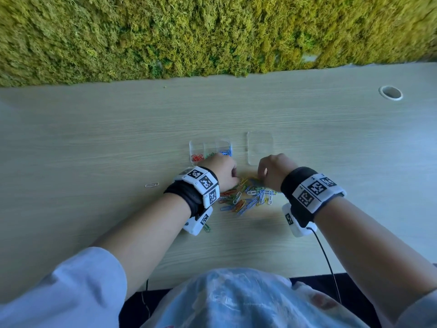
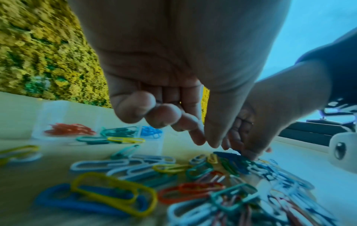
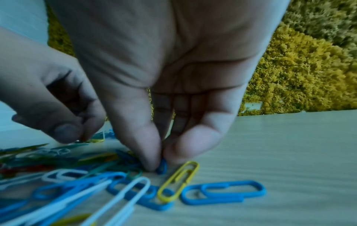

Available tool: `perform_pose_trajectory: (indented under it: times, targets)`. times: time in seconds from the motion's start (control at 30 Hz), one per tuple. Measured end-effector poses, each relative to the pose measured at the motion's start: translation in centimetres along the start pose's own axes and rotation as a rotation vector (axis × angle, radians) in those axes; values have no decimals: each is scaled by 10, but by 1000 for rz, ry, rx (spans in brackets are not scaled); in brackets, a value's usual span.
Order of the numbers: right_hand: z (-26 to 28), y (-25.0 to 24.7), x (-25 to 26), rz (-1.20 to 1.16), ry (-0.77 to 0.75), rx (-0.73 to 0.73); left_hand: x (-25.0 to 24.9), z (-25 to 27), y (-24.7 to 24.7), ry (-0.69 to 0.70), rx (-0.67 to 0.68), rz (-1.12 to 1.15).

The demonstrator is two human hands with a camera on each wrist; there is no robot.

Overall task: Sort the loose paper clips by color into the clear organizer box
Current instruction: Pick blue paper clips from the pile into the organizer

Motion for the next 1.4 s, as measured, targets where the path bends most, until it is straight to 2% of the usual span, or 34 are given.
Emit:
perform_pose_trajectory:
  times: [0.07,0.13,0.3,0.37,0.43,0.6,0.67,0.77,0.93,1.1,1.23,1.3,1.4]
  targets:
    - [3,-1,-4,-70,-3,-1,-13,-4,4,40,24,-26]
    - [5,-5,-18,-274,36,23,-23,-10,8,73,42,-42]
    - [15,-3,-60,-1123,195,148,-35,-20,14,106,56,-82]
    - [17,1,-75,-1268,228,137,-39,-23,14,118,45,-89]
    - [19,1,-85,-1156,222,87,-42,-26,13,127,30,-94]
    - [21,7,-82,-550,119,-16,-47,-31,16,146,48,-135]
    - [24,10,-76,-392,95,-37,-48,-33,17,158,61,-147]
    - [25,11,-73,-312,102,-51,-50,-37,19,182,72,-161]
    - [27,17,-74,-222,157,7,-55,-41,18,225,65,-200]
    - [30,22,-79,-306,164,26,-52,-37,12,231,14,-153]
    - [32,18,-83,-529,129,30,-39,-33,8,183,-49,41]
    - [32,17,-82,-752,102,55,-35,-31,6,172,-75,106]
    - [32,21,-78,-1256,102,179,-31,-27,3,156,-123,164]
Point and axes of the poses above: each hand's wrist, its own z-axis away from the middle knuckle, its own y-axis out of the palm, x = y × z, the point moved 10 cm from there along -z, towards the middle knuckle, and after that the axes turned 13 degrees about y, right-handed, at the moved point
